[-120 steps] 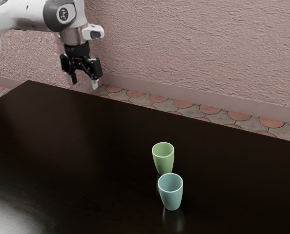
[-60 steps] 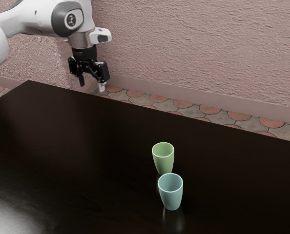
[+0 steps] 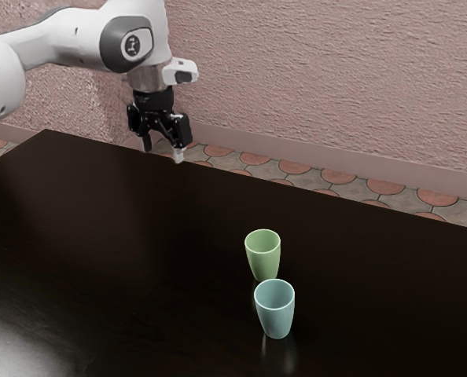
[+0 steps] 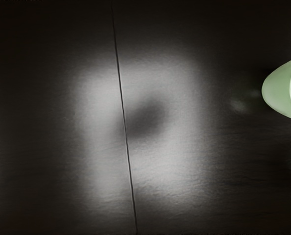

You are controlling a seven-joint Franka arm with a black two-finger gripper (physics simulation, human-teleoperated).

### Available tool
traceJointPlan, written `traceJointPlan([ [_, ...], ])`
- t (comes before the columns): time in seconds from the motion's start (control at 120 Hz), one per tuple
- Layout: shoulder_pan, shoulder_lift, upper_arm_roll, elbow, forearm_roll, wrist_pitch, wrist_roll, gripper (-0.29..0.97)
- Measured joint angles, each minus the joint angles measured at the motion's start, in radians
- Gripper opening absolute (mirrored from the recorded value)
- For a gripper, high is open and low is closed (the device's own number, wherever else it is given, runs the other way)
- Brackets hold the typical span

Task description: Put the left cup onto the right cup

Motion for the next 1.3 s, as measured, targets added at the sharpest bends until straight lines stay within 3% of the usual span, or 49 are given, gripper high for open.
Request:
traceJointPlan([
  [0.892,-0.132,-0.005,0.001,-0.083,0.000,0.072,-0.006,0.66],
  [1.3,-0.168,0.017,0.000,-0.075,-0.018,0.075,-0.130,0.66],
])
